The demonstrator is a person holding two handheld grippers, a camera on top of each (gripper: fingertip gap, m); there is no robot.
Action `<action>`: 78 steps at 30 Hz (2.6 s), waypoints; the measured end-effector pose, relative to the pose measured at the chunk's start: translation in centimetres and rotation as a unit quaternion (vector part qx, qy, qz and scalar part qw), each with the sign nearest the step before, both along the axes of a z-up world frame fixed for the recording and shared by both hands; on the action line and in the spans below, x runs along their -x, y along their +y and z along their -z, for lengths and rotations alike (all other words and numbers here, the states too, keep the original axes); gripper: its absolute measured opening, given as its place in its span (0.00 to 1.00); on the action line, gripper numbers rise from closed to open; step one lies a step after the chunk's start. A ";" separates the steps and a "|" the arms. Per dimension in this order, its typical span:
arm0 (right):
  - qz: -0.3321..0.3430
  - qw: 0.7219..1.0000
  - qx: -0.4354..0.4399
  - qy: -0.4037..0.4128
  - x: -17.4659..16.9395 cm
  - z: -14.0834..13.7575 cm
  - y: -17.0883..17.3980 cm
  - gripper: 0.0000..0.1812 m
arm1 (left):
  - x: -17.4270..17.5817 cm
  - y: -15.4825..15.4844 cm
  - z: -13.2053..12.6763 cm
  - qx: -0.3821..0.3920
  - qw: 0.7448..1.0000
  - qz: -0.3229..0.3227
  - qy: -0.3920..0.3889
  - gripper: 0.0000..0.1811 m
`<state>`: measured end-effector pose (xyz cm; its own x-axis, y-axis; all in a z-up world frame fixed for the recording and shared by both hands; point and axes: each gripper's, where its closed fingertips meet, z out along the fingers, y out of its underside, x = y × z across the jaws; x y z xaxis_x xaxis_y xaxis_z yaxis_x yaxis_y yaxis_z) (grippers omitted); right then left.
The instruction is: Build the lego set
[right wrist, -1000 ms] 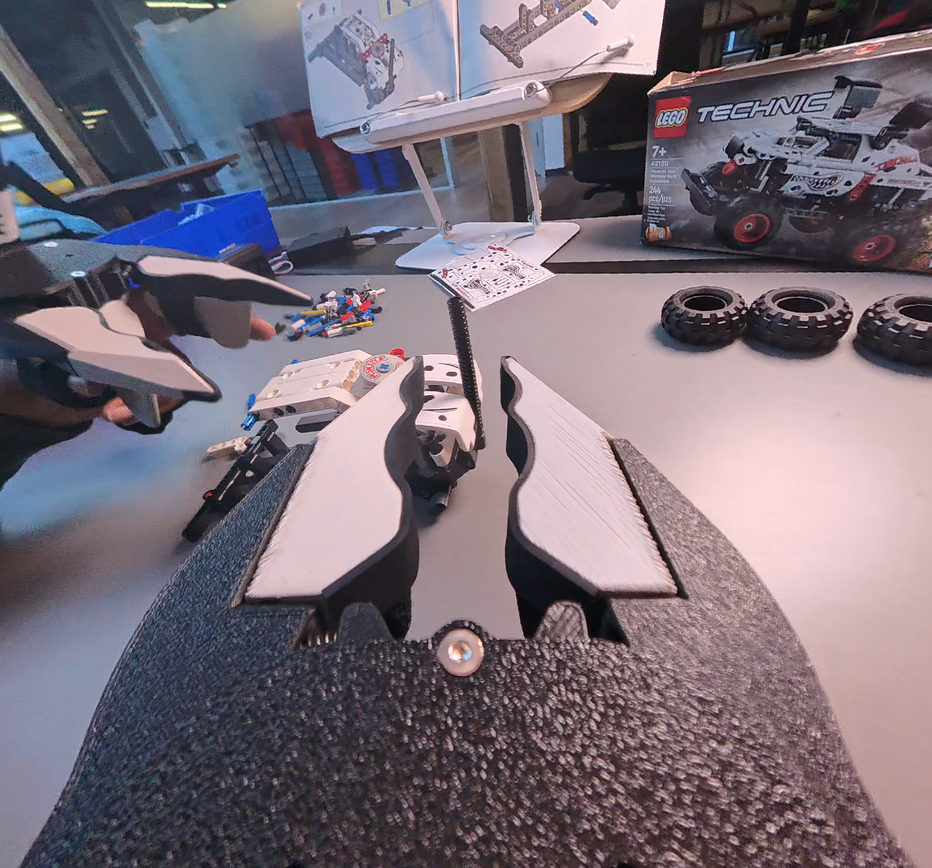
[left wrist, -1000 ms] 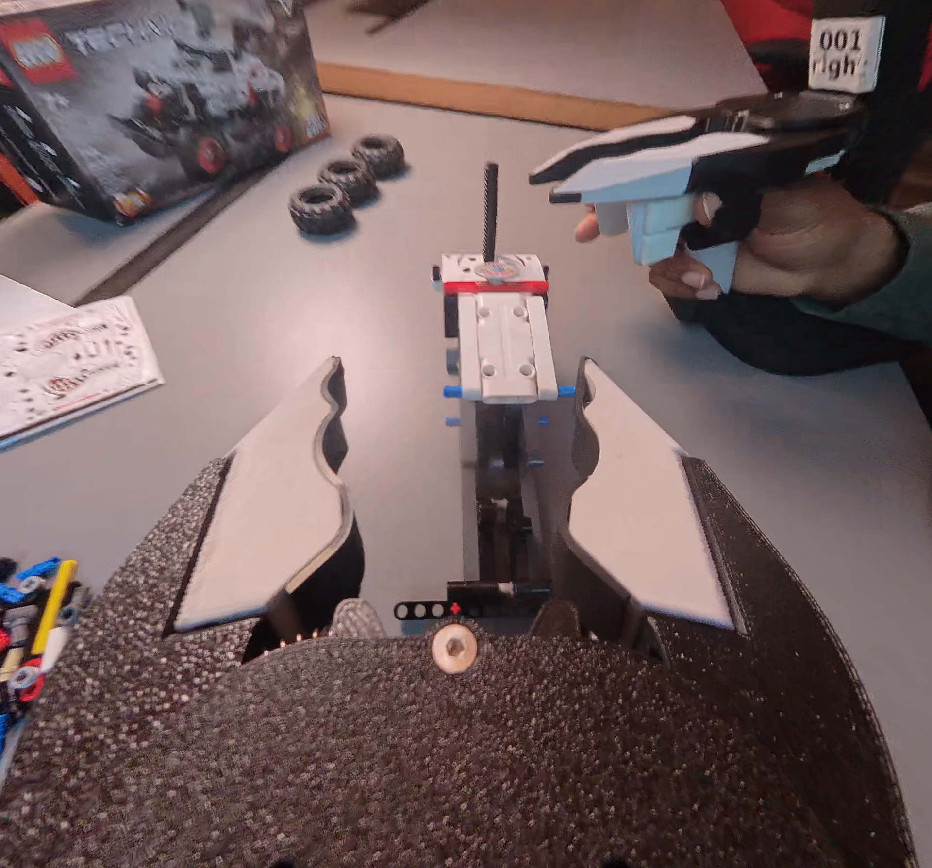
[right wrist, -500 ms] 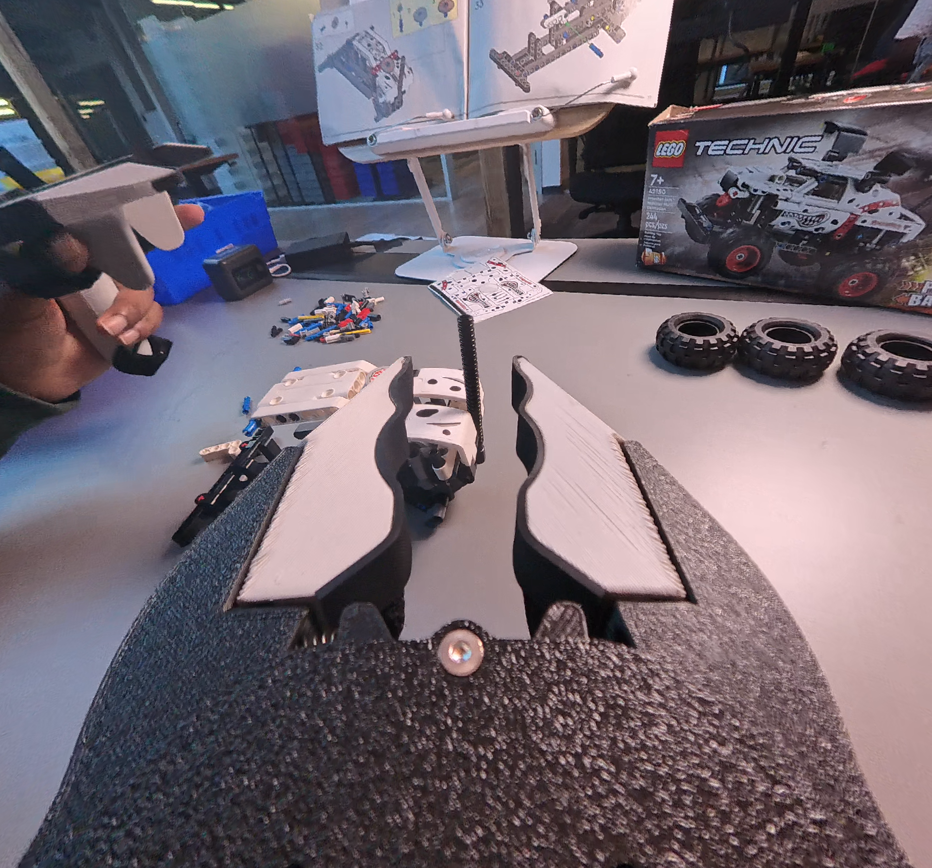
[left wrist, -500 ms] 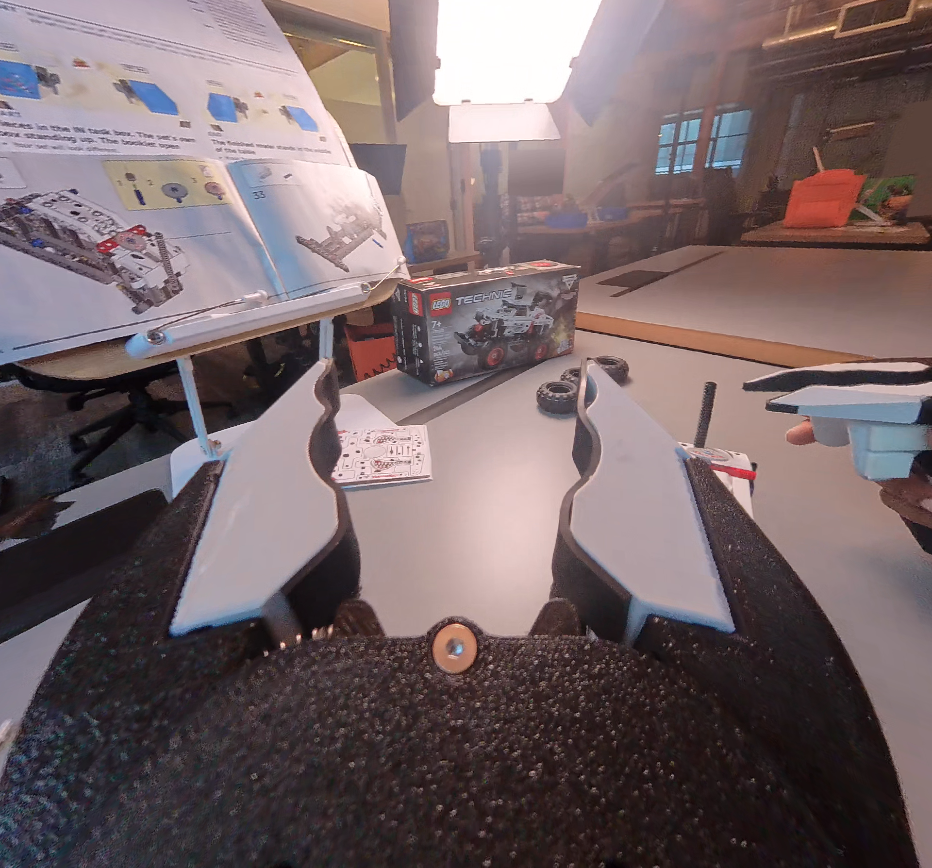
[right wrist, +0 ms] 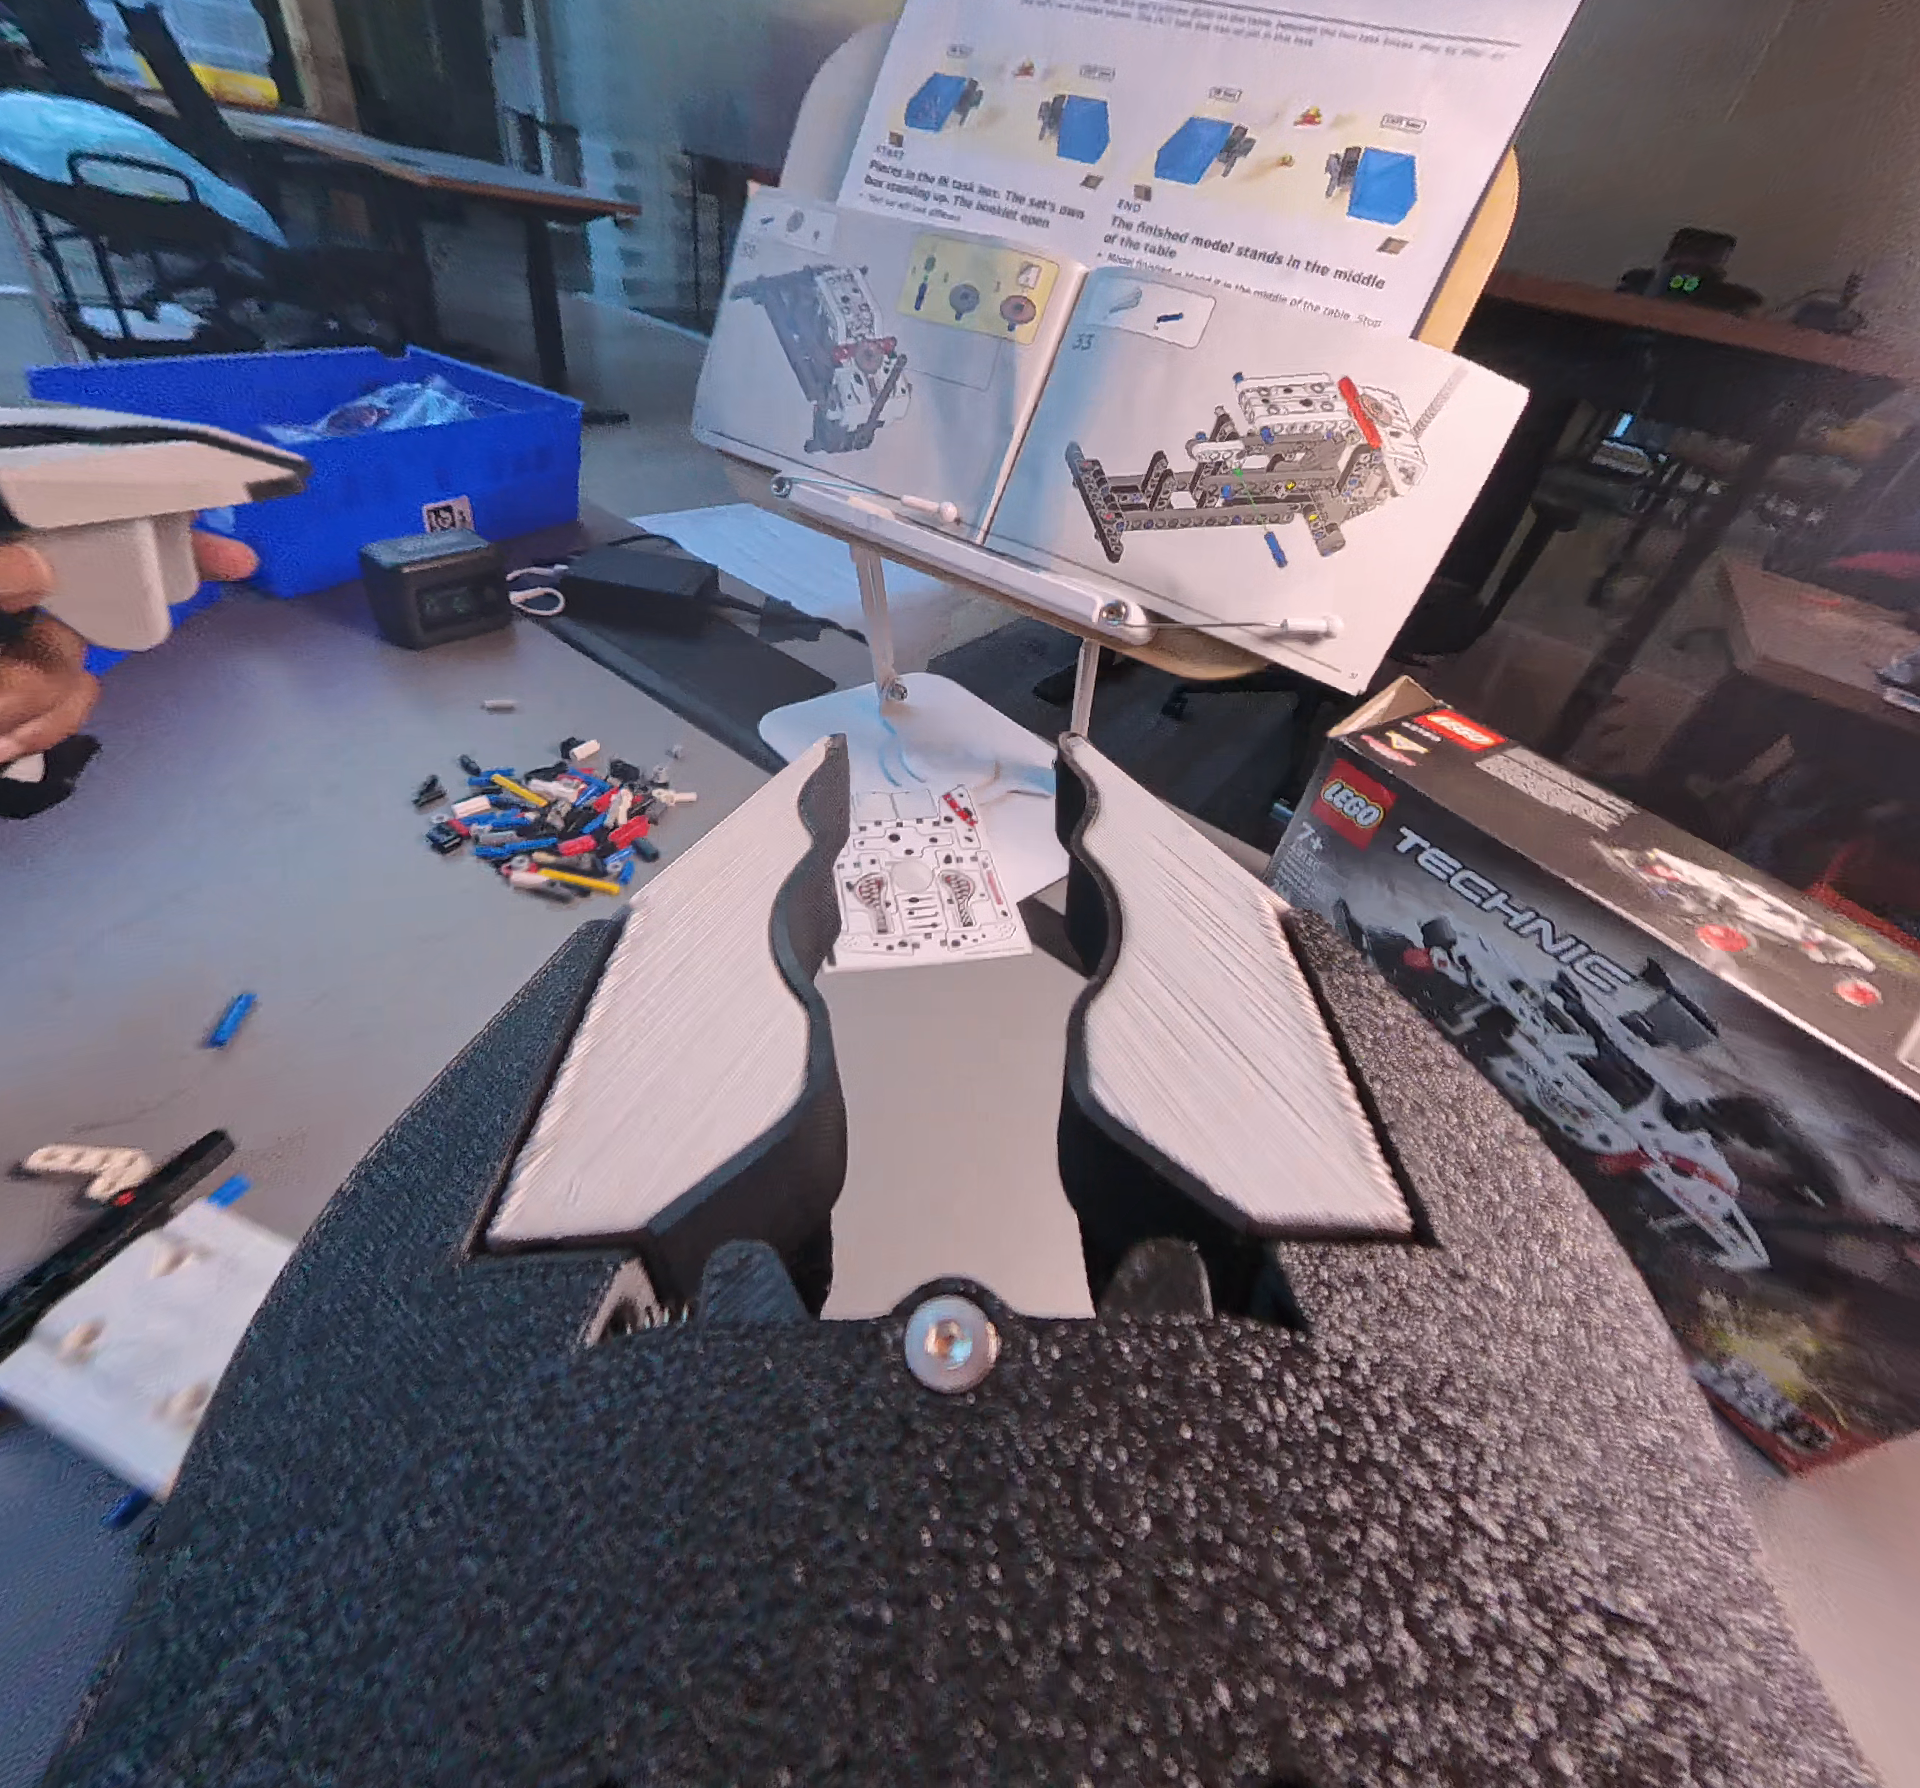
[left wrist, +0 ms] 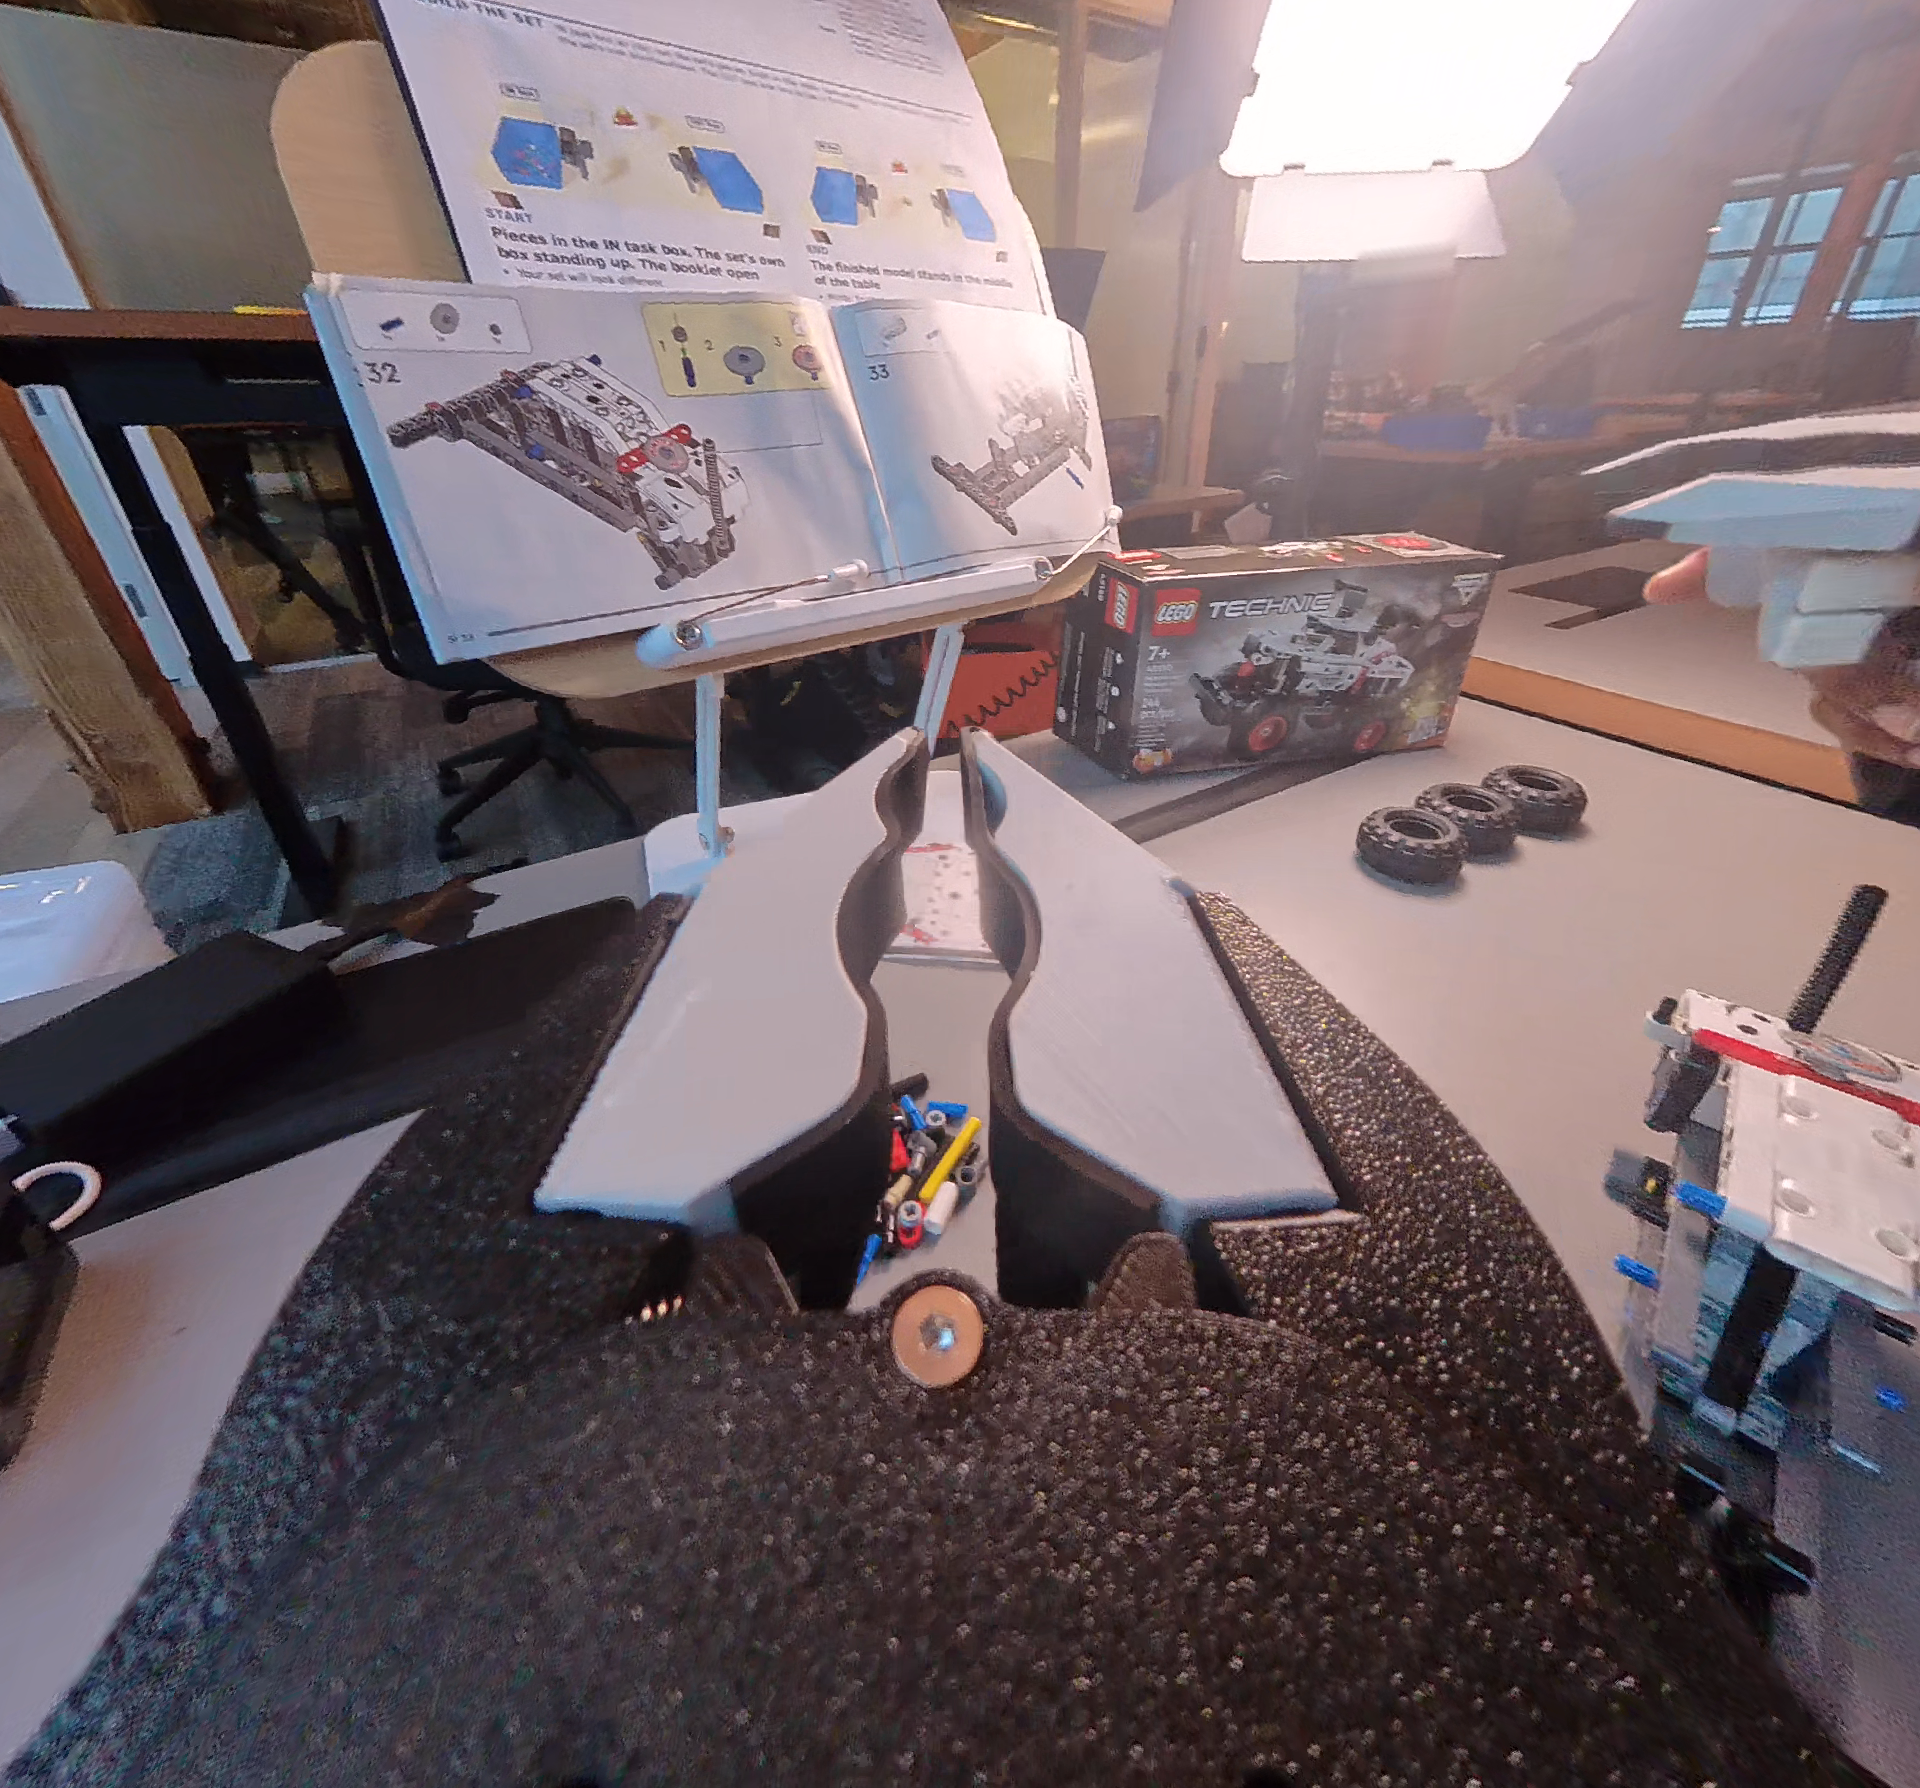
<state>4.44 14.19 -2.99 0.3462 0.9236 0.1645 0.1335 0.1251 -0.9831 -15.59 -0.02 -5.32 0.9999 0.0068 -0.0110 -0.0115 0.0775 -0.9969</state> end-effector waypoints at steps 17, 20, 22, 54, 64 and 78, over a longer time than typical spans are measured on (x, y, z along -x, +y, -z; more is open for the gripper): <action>0.097 0.995 0.018 0.005 14.4 2.6 15.5 0.22 | 6.9 16.6 -0.3 0.150 0.974 -0.047 0.164 0.20; 0.095 0.995 0.003 -0.015 14.7 3.4 15.7 0.23 | 7.4 19.3 1.2 0.196 0.958 -0.024 0.206 0.20; 0.089 0.995 0.003 -0.034 14.9 4.3 15.8 0.25 | 7.9 20.3 2.3 0.225 0.946 -0.018 0.234 0.19; 0.005 0.987 -0.126 -0.097 22.5 -0.4 9.7 0.24 | 11.8 15.2 0.1 0.075 0.983 -0.016 -0.169 0.27; -0.011 0.976 -0.174 -0.128 26.4 -0.6 8.2 0.31 | 13.9 15.6 3.1 0.071 0.955 -0.042 -0.284 0.08; 0.102 0.958 -0.252 -0.093 28.0 -3.2 11.3 0.15 | 13.7 12.0 -0.9 0.043 0.986 -0.072 -0.143 0.26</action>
<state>-23.52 25.49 0.22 0.4324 0.6271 0.6479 0.3722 0.5304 -0.7617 -29.29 12.02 -4.47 0.9509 0.1603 0.2649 0.2666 0.0114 -0.9637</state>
